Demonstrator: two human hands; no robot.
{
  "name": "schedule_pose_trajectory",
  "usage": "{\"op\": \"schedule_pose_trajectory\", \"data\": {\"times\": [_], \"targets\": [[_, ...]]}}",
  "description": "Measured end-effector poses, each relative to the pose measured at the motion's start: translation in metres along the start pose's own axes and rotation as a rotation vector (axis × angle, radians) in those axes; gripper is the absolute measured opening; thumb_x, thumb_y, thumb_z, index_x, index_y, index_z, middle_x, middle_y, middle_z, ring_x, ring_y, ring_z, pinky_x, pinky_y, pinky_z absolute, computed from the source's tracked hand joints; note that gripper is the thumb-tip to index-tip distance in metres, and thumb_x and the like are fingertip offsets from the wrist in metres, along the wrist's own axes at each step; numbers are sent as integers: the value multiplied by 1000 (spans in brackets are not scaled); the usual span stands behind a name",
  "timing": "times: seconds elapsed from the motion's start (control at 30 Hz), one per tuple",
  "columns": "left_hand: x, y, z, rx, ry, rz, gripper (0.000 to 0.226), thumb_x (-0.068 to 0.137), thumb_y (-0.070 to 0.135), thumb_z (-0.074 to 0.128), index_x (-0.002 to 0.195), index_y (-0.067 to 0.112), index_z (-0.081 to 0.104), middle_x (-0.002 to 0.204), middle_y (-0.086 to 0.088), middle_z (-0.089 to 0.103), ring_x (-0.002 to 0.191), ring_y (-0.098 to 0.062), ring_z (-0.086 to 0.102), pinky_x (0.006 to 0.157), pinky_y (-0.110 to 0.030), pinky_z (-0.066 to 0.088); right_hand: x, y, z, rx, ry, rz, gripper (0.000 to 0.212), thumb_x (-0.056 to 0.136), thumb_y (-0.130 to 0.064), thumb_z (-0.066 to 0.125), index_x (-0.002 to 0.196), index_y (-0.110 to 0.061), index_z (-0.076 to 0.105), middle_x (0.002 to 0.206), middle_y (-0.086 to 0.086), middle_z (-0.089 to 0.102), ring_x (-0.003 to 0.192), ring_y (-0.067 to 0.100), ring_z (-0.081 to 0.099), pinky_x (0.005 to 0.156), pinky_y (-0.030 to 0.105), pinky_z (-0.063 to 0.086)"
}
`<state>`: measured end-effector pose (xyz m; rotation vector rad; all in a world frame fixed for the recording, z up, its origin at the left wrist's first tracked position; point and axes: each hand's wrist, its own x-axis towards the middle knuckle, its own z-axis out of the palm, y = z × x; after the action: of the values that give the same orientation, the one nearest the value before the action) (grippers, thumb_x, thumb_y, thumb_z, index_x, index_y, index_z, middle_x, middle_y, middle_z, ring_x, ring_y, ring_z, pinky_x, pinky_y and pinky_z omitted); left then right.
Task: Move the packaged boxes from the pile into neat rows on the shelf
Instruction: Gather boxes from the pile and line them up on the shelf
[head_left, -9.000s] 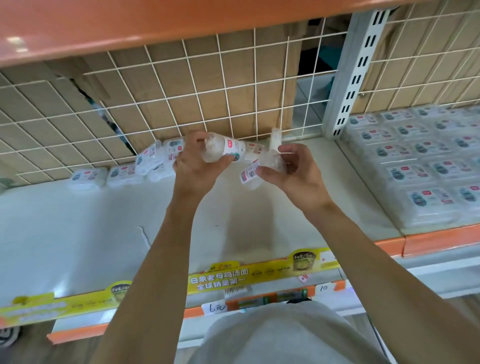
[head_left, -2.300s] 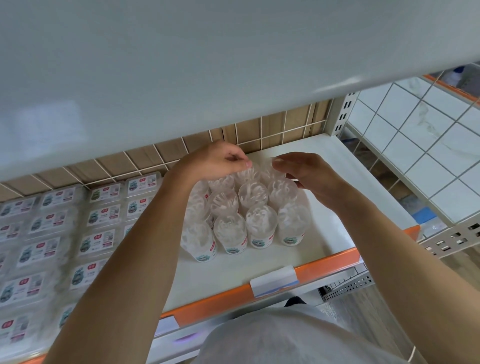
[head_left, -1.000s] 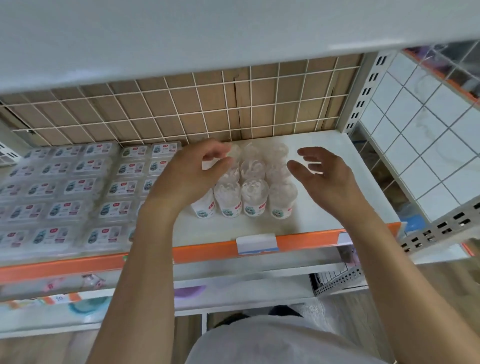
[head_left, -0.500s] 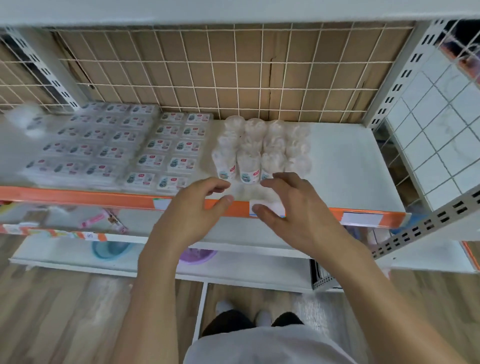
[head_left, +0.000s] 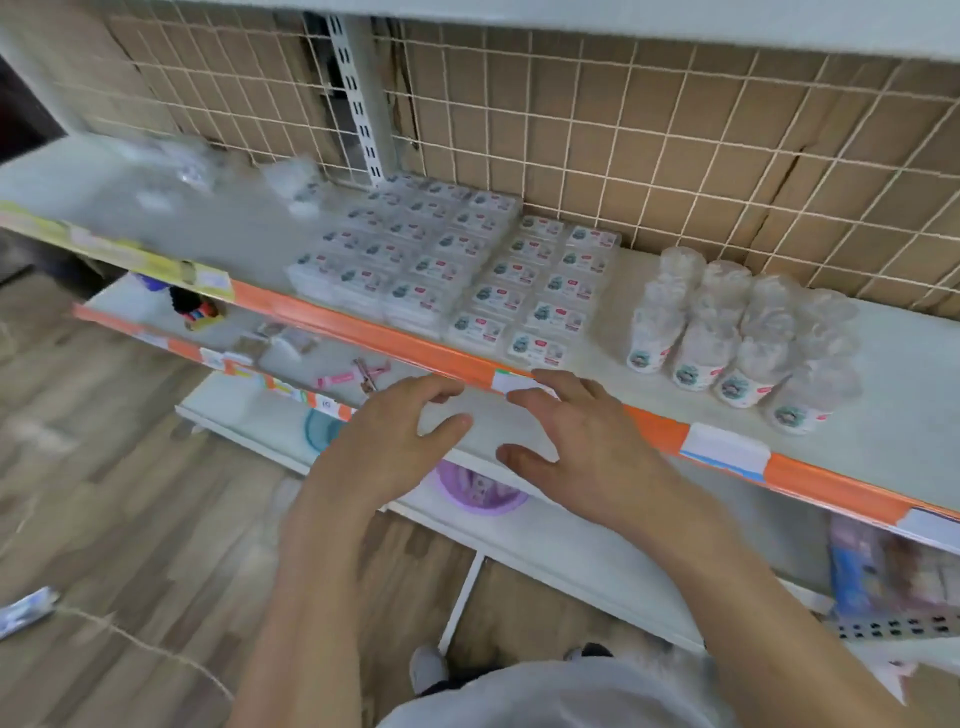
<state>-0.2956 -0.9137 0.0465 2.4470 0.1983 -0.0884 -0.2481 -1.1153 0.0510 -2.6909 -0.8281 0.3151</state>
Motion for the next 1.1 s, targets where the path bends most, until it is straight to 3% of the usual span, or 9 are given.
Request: {"op": "schedule_pose_trajectory", "data": {"times": [0.1, 0.27, 0.5, 0.6, 0.73, 0.8, 0.93, 1.03, 1.1], "targets": [[-3, -35, -32, 0, 50, -37, 36, 95, 41, 62, 130, 33, 60, 128, 17, 61, 117, 3, 53, 100, -19, 39, 31, -38, 12, 9, -35, -46, 63, 94, -57, 53, 150, -31, 39, 161, 1, 25, 145, 28, 27, 119, 40, 24], [0, -94, -86, 19, 94, -80, 32, 94, 41, 63, 125, 34, 62, 122, 12, 63, 110, 3, 55, 79, 1, 33, 83, -102, 34, 40, -49, -106, 62, 94, -55, 55, 149, -32, 40, 158, 0, 28, 143, 27, 29, 117, 40, 25], [4, -165, -141, -18, 169, -165, 33, 94, 39, 62, 126, 32, 62, 122, 13, 62, 114, -4, 56, 90, -21, 41, 149, -164, 55, 58, -86, -146, 60, 93, -52, 58, 147, -32, 42, 154, 0, 35, 141, 26, 33, 114, 41, 31], [7, -191, -155, -41, 187, -225, 34, 95, 39, 61, 129, 32, 60, 121, 14, 59, 114, -6, 55, 86, -19, 38, 176, -184, 60, 85, -121, -172, 58, 93, -51, 59, 146, -34, 43, 153, -2, 35, 141, 25, 33, 114, 39, 30], [18, -223, -174, -36, 188, -268, 34, 97, 39, 59, 130, 34, 58, 116, 19, 55, 107, -1, 51, 72, -1, 34, 219, -207, 62, 90, -124, -208, 58, 92, -50, 62, 145, -30, 47, 151, -5, 38, 137, 21, 38, 111, 32, 30], [29, -241, -187, -40, 186, -284, 36, 97, 38, 59, 133, 34, 57, 116, 17, 55, 102, -3, 51, 71, -4, 34, 245, -219, 64, 100, -122, -220, 58, 91, -46, 65, 144, -27, 49, 149, -3, 40, 133, 22, 41, 108, 27, 29], [58, -281, -217, -42, 234, -309, 39, 97, 35, 61, 135, 31, 57, 125, 10, 61, 116, -6, 55, 82, -12, 32, 305, -246, 72, 147, -101, -252, 56, 88, -42, 70, 138, -24, 55, 140, 0, 47, 124, 26, 50, 106, 36, 39], [86, -306, -243, -34, 242, -311, 36, 97, 32, 61, 132, 28, 59, 120, 10, 61, 107, -5, 55, 75, -10, 29, 351, -263, 76, 128, -100, -264, 58, 86, -44, 70, 139, -24, 54, 140, 1, 47, 126, 26, 49, 105, 27, 34], [106, -321, -261, -35, 243, -314, 35, 97, 33, 60, 132, 28, 60, 124, 10, 62, 115, -9, 57, 79, -12, 31, 381, -276, 74, 120, -115, -254, 59, 87, -43, 70, 141, -25, 52, 143, 1, 45, 129, 26, 47, 105, 25, 30]]}}
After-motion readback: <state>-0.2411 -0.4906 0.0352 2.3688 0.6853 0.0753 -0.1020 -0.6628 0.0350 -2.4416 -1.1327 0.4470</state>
